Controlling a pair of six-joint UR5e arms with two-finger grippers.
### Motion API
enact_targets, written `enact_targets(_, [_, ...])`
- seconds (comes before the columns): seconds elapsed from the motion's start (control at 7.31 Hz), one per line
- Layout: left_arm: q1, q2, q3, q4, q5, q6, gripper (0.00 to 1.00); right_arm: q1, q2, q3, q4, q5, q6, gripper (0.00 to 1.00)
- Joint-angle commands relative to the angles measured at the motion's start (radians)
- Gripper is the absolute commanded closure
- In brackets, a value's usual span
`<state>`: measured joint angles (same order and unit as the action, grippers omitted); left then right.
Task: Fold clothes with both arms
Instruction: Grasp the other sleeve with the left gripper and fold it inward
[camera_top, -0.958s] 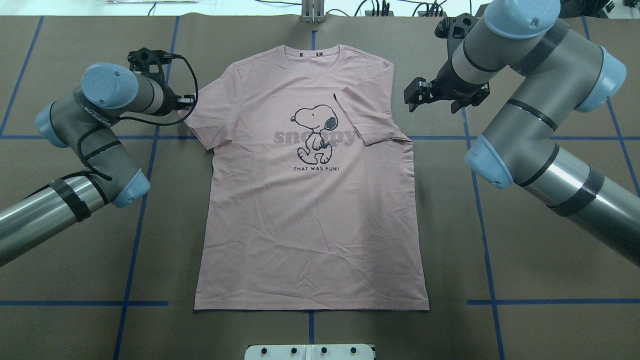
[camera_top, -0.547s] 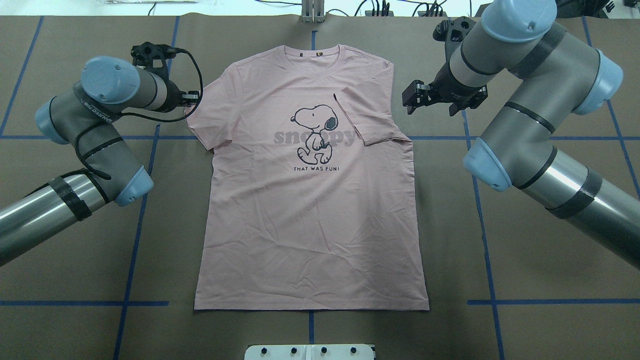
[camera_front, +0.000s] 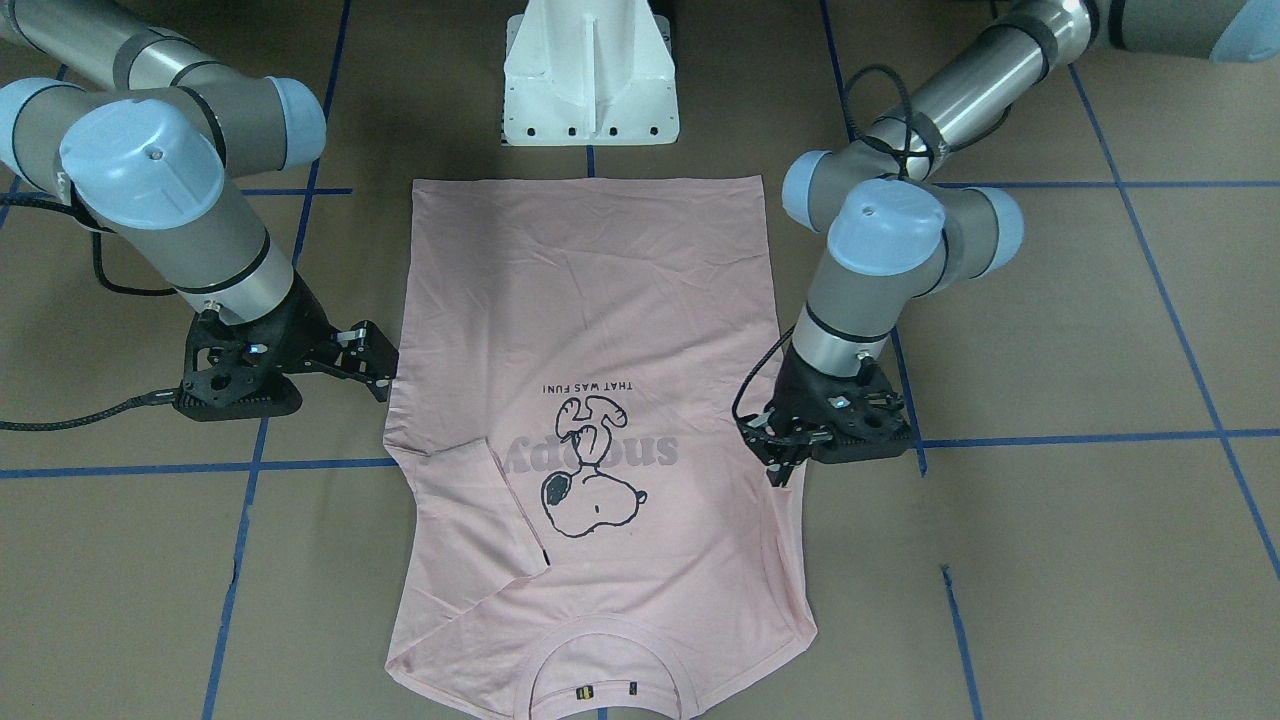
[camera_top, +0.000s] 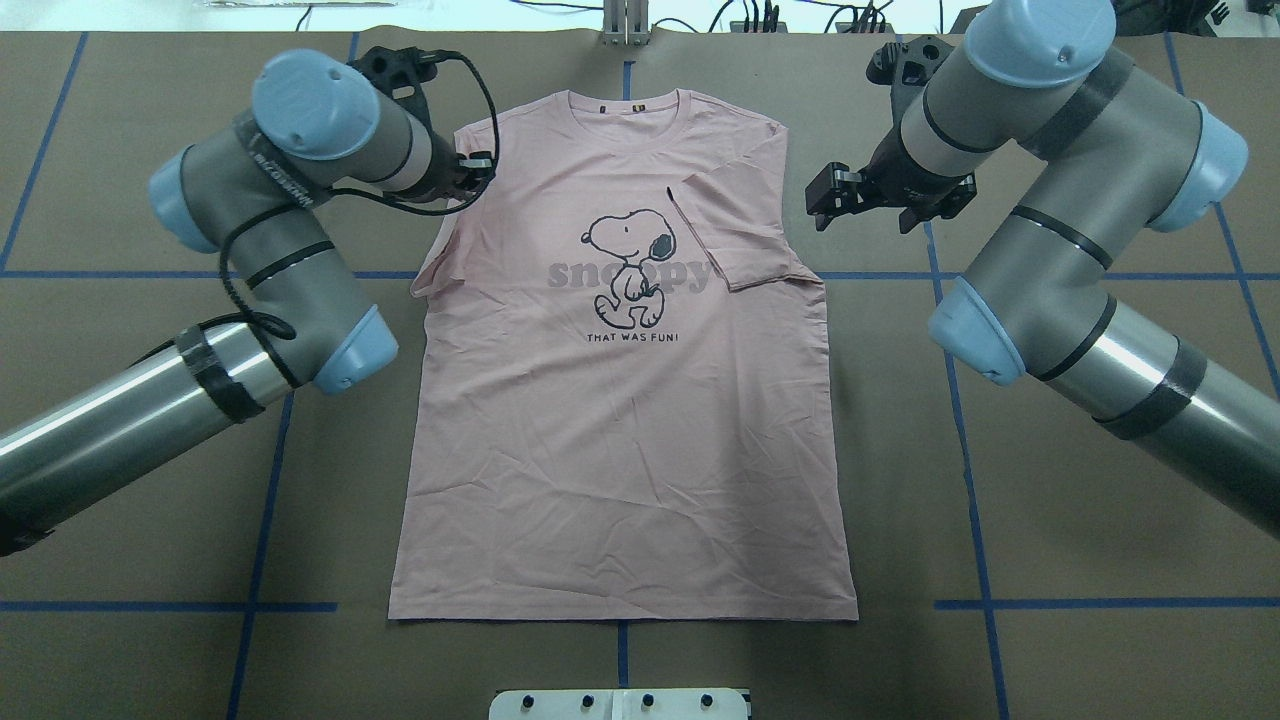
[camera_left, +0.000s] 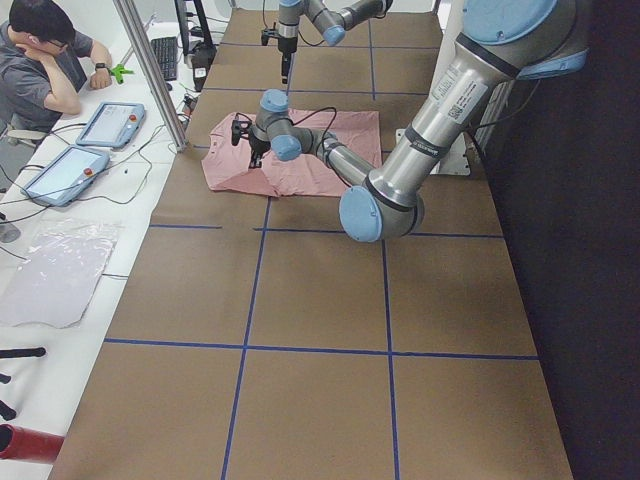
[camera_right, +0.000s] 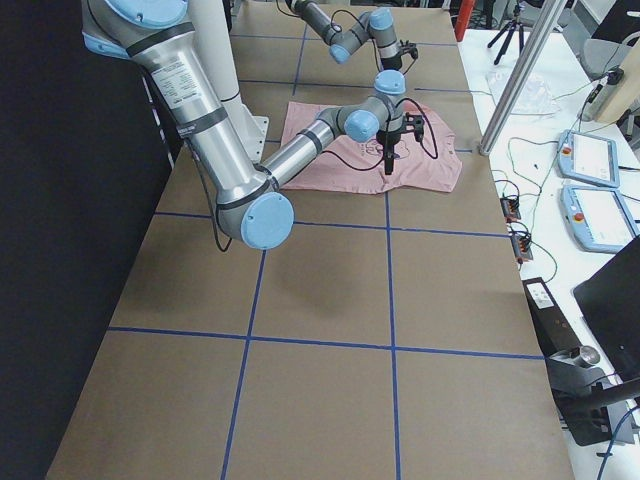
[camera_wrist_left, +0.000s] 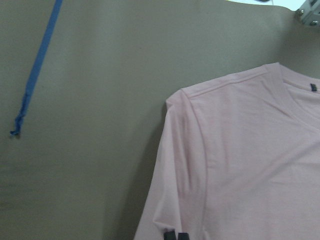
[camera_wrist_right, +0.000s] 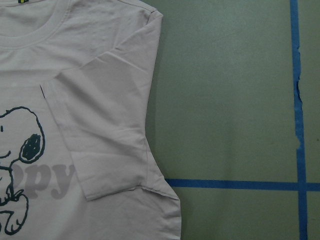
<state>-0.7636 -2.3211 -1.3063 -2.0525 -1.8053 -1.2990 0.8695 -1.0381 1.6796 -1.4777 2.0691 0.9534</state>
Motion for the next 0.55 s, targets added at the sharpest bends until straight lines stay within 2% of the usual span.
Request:
enact_targets(0.0, [0.032,-0.154,0.186,-0.015,0.003,-0.083,1.0,0.0,-0.007,0.012,0.0,0.002,0.002,0.0])
enact_targets(0.41, [0.038,-0.156,0.228,-0.075,0.003,-0.101,1.0,-0.001,-0.01,0.018,0.0,0.002,0.008,0.0])
